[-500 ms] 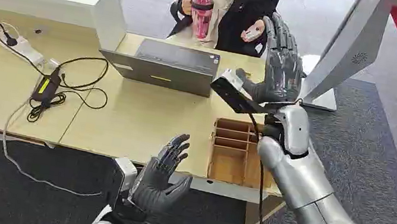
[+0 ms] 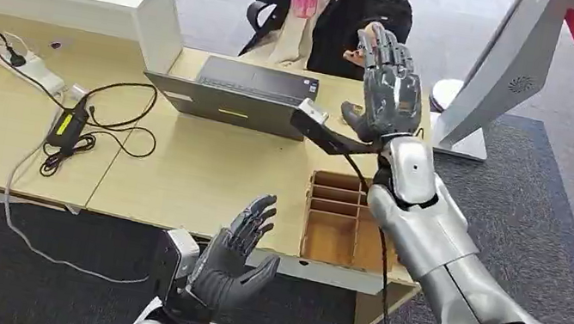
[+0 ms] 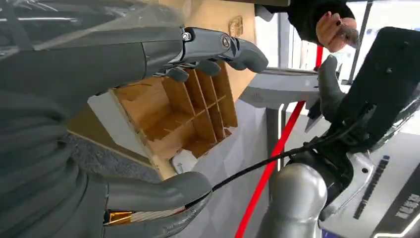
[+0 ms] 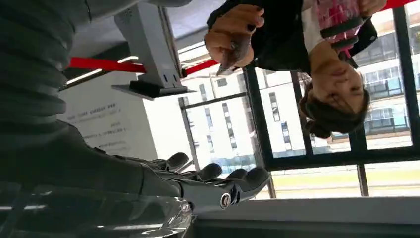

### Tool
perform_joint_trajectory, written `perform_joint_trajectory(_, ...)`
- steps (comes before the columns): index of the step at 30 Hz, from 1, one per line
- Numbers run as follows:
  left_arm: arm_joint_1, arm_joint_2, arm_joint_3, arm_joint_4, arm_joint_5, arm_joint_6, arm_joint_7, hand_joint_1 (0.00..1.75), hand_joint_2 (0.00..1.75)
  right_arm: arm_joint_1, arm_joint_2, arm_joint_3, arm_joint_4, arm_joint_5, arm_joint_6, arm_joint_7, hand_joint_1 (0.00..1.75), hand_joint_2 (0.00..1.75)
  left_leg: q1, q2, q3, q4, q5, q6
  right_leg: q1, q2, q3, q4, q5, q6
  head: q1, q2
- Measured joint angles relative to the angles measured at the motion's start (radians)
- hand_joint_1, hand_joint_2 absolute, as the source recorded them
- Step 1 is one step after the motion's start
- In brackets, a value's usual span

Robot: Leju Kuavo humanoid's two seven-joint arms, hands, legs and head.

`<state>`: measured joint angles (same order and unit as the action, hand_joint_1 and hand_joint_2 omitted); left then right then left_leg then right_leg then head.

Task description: Pass the card to the sensor for recognition and then transmit it.

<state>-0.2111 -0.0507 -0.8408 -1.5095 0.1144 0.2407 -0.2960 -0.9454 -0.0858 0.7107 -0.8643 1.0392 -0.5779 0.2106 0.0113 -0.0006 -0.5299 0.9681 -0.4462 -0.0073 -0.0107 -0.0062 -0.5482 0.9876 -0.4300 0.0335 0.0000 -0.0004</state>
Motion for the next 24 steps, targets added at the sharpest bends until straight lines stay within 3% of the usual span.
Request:
perform_joint_trajectory(10,0.007,0.003,0.0,0.0,-0.001,0.005,0.0,0.0,1.75,-0.068,0.029,0.051,0.197,0.042,0.038,0.082,0.0,1.75,0.0,0.0,0.0,0.0,0.0,0.0,0.0,0.0,-0.001,0.0,0.0,0.0,0.0,0.0)
perform_joint_trajectory(24,0.019,0.005,0.0,0.0,-0.006,-0.005,0.003,0.0,1.75,-0.093,0.027,0.064,0.318,-0.026,0.032,0.088,0.0,1.75,0.0,0.0,0.0,0.001,0.0,0.0,0.0,0.0,-0.001,0.0,0.0,0.0,0.0,0.0)
